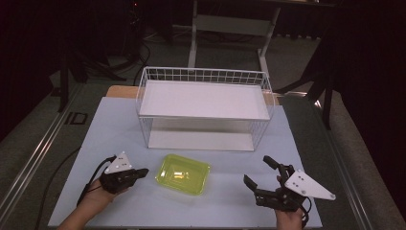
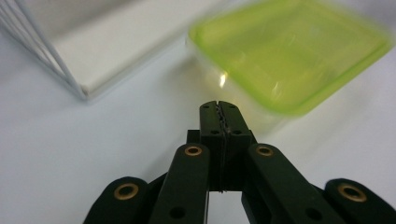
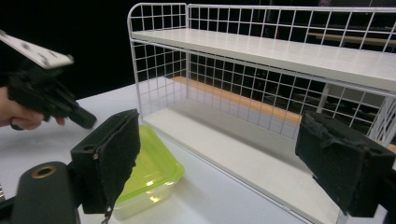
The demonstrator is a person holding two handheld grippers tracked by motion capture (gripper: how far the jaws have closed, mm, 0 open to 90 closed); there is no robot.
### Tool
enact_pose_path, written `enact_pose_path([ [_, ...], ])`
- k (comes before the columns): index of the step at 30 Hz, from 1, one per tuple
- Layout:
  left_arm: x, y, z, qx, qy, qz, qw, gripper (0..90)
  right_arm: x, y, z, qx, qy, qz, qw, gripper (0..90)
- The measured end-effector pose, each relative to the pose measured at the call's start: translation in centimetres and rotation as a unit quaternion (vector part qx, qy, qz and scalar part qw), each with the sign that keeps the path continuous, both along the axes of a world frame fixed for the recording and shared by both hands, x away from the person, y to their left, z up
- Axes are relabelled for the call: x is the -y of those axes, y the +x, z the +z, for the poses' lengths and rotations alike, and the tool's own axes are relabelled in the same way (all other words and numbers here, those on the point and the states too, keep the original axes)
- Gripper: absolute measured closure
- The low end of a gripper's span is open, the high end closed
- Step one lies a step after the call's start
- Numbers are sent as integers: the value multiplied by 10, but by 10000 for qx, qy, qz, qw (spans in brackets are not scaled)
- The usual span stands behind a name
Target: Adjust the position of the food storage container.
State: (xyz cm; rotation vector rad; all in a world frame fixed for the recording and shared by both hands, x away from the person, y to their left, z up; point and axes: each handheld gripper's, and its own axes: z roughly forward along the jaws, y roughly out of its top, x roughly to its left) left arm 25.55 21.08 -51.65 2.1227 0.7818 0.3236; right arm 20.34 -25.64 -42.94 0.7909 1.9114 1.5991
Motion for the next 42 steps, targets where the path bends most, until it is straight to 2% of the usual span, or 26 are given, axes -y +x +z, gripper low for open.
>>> enact_pose_path([
  [1, 4, 2, -4, -32, 125, -9, 9999, 900, 0, 0, 0, 3, -6, 19, 10000, 140],
  [2, 4, 2, -4, -32, 125, -9, 9999, 900, -1, 0, 0, 10, -30, 27, 10000, 140],
  [4, 12, 5, -12, -170, 253, -163, 9994, 900, -1, 0, 0, 0, -28, 44, 10000, 140],
  [9, 27, 5, -16, -335, 218, -388, 9984, 900, -1, 1, -1, -31, -7, 53, 10000, 140],
  [19, 42, -2, -16, -409, 207, -673, 9967, 900, -1, 1, -1, -22, -19, 72, 10000, 140],
  [24, 45, -3, -17, -448, 238, -654, 9966, 900, -1, 1, -1, -23, -34, 80, 10000, 140],
  [26, 43, -1, -17, -413, 256, -569, 9972, 900, -2, 1, -1, -7, -46, 90, 9999, 140],
  [28, 40, 2, -18, -457, 121, -437, 9979, 900, -2, 1, -1, 30, -96, 104, 9999, 140],
  [30, 40, 3, -19, -436, 86, -409, 9982, 900, -3, 0, -1, 27, -112, 113, 9999, 140],
  [34, 46, 6, -18, -520, 15, -432, 9977, 900, -4, 1, -2, -23, -108, 112, 9999, 140],
  [39, 55, 3, -19, -474, 40, -508, 9976, 900, -4, 1, -3, -63, -127, 121, 9998, 140],
  [42, 61, 7, -18, -500, 1, -501, 9975, 900, -5, 2, -3, -63, -134, 138, 9998, 140],
])
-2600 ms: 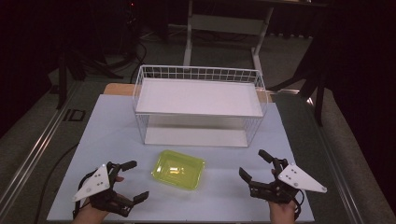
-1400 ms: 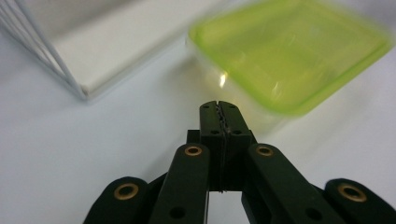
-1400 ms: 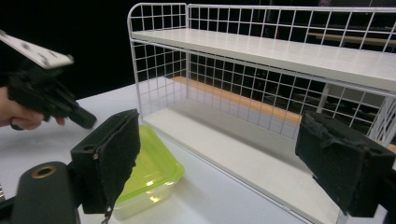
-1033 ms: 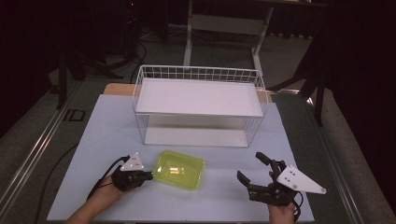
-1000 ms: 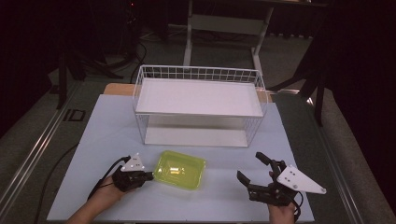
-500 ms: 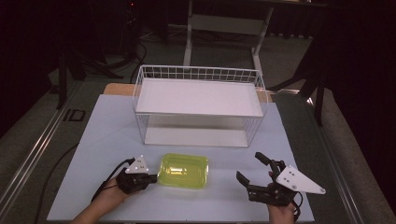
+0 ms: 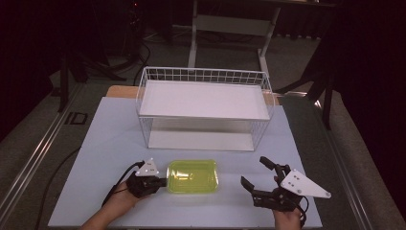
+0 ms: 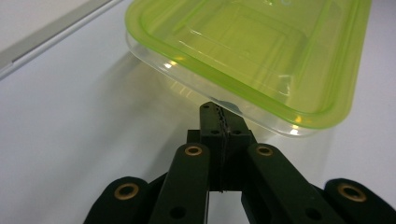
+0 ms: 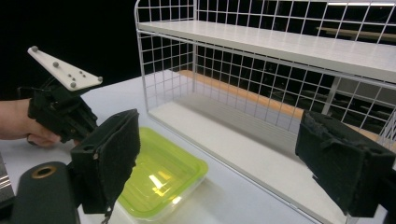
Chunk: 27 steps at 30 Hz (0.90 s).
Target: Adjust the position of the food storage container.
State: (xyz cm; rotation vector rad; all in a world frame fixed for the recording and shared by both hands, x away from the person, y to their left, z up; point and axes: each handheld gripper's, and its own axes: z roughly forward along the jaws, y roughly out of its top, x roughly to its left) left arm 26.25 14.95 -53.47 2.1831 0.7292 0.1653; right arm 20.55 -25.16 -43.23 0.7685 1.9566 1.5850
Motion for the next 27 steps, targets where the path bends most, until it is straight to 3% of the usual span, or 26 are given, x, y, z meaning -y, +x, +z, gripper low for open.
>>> enact_pose_path([
  [18, 34, 17, -2, 22, -131, -172, 9998, 900, -1, 3, -3, -60, -109, 140, 9998, 137],
  [24, 34, 18, -2, -27, -185, -159, 9997, 900, -1, 3, -3, -55, -130, 166, 9998, 137],
  [27, 25, 17, 2, -7, -245, -69, 9997, 863, -2, 3, -4, -64, -179, 190, 9996, 137],
])
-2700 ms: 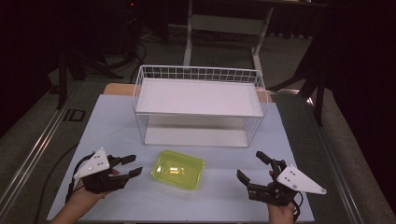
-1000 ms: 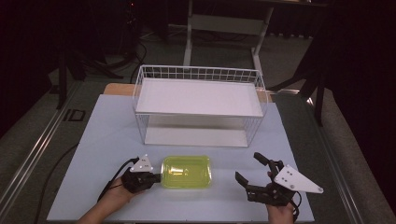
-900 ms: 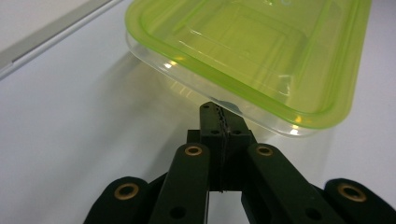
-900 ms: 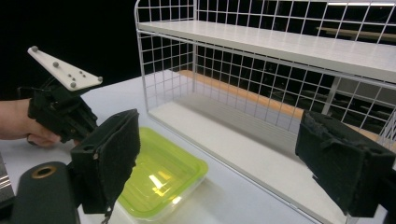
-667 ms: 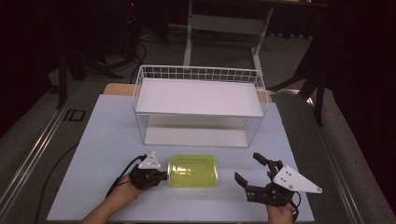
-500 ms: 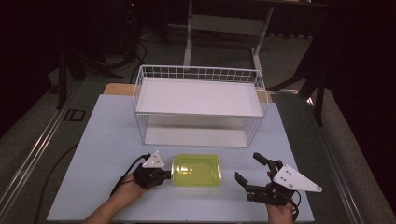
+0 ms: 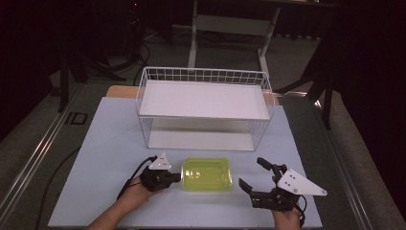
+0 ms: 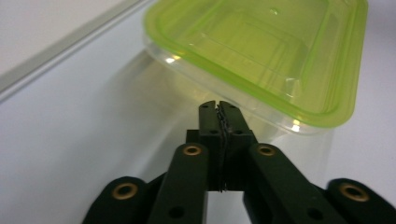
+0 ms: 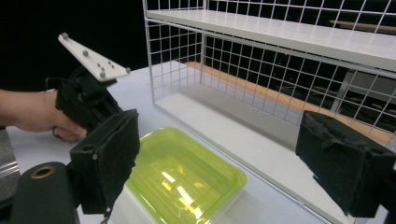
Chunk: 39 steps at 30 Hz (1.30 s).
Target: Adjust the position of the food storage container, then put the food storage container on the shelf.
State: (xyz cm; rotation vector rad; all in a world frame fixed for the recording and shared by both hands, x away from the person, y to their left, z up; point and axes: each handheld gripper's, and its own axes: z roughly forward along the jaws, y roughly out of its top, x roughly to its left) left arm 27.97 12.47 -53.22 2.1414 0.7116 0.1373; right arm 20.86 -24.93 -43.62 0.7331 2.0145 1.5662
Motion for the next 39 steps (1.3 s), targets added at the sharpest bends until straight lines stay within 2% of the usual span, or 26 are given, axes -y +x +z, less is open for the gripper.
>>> enact_pose_path([
  [1, -5, -1, 3, 35, -30, 46, 10000, 848, -1, 0, 0, 14, -5, 1, 10000, 137],
  [2, -12, -2, 7, 51, -117, 139, 9998, 785, -2, 0, 0, 25, -2, 2, 10000, 137],
  [3, -12, -2, 7, 51, -117, 139, 9998, 765, -2, -1, 0, 53, 17, -33, 10000, 137],
  [5, -20, -4, 12, 66, -261, 196, 9994, 758, -3, -1, 0, 60, 15, -45, 10000, 136],
  [7, -31, -9, 19, 101, -407, 240, 9988, 649, -4, 1, 0, -47, -71, 93, 9999, 136],
  [9, -33, -12, 22, 135, -474, 253, 9985, 614, -5, 1, 0, -99, -119, 150, 9998, 137],
  [10, -36, -15, 26, 171, -501, 239, 9983, 530, -6, 2, -2, -88, -228, 53, 9997, 138],
  [11, -36, -15, 26, 171, -501, 239, 9983, 442, -6, 3, -3, -147, -234, 69, 9996, 138],
  [12, -37, -17, 29, 178, -518, 219, 9983, 442, -6, 3, -3, -147, -234, 69, 9996, 138],
  [14, -37, -21, 34, 164, -513, 275, 9982, 331, -7, 5, -4, -245, -310, 29, 9992, 141],
  [15, -37, -24, 39, 185, -561, 298, 9978, 304, -6, 6, -4, -303, -329, 89, 9990, 141],
  [18, -36, -27, 45, 200, -680, 286, 9971, 277, -4, 9, -3, -410, -219, 103, 9989, 155],
  [19, -36, -28, 48, 204, -723, 282, 9968, 269, -2, 10, -2, -519, -101, 124, 9985, 157],
  [20, -36, -29, 50, 213, -769, 247, 9965, 269, -2, 10, -2, -519, -101, 124, 9985, 157],
  [21, -34, -30, 55, 208, -802, 156, 9964, 227, -3, 11, 1, -479, -167, -15, 9987, 161],
  [27, -28, -30, 66, 123, -780, 298, 9964, 216, -6, 14, 6, -432, -320, -141, 9985, 150],
  [28, -26, -29, 67, 91, -771, 344, 9964, 216, -7, 15, 6, -432, -328, -169, 9984, 234],
  [29, -25, -28, 69, 83, -766, 391, 9963, 218, -8, 17, 7, -551, -381, -83, 9977, 241],
  [30, -23, -27, 70, 63, -787, 435, 9959, 218, -8, 17, 7, -551, -381, -83, 9977, 241],
  [31, -20, -25, 70, -11, -834, 480, 9954, 237, -10, 22, 5, -775, -339, 64, 9964, 288],
  [33, -17, -23, 70, -55, -822, 510, 9953, 237, -13, 25, 0, -721, -397, 9, 9966, 312],
  [35, -13, -20, 68, -162, -858, 490, 9950, 237, -14, 27, -2, -772, -454, -1, 9960, 336],
  [37, -8, -17, 65, -307, -883, 521, 9943, 237, -18, 34, -9, -1177, -531, 13, 9916, 339],
  [38, -6, -15, 63, -347, -900, 575, 9937, 249, -22, 42, -16, -1546, -519, 48, 9866, 344],
  [39, -2, -10, 59, -501, -939, 672, 9920, 254, -23, 47, -20, -1746, -483, 15, 9835, 370],
])
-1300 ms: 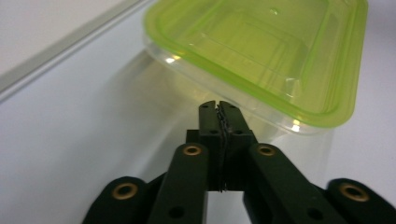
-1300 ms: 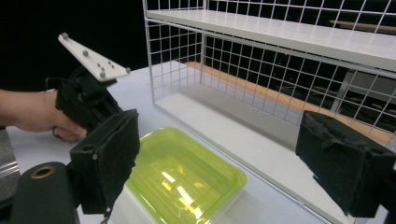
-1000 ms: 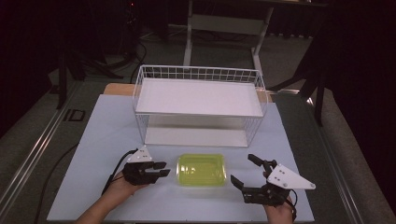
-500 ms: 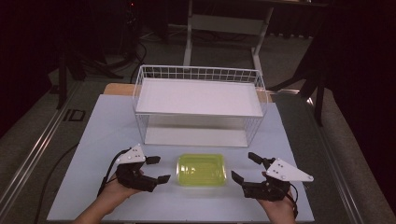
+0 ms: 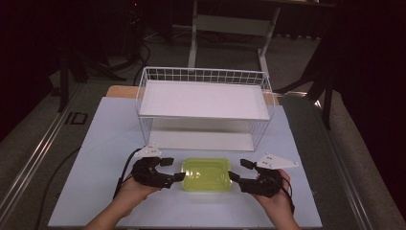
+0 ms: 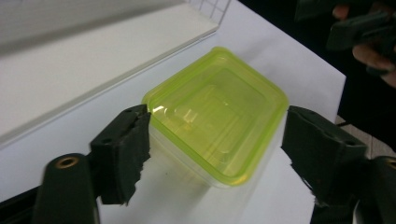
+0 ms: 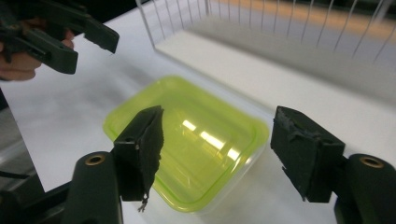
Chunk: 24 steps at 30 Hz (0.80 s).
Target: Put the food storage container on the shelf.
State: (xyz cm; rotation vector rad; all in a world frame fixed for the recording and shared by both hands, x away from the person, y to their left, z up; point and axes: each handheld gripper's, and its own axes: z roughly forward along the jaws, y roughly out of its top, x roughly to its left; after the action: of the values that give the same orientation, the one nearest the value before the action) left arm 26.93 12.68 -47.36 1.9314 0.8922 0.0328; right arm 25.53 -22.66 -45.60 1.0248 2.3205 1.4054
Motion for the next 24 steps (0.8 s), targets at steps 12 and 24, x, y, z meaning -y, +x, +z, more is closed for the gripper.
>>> enact_pose_path([
  [12, 10, 20, -33, -1438, -156, 387, 9887, 327, 4, 42, -35, -2153, 451, -346, 9749, 494],
  [24, 15, 26, -47, -1756, -130, 483, 9832, 555, 4, 56, -54, -3043, 652, -572, 9486, 586],
])
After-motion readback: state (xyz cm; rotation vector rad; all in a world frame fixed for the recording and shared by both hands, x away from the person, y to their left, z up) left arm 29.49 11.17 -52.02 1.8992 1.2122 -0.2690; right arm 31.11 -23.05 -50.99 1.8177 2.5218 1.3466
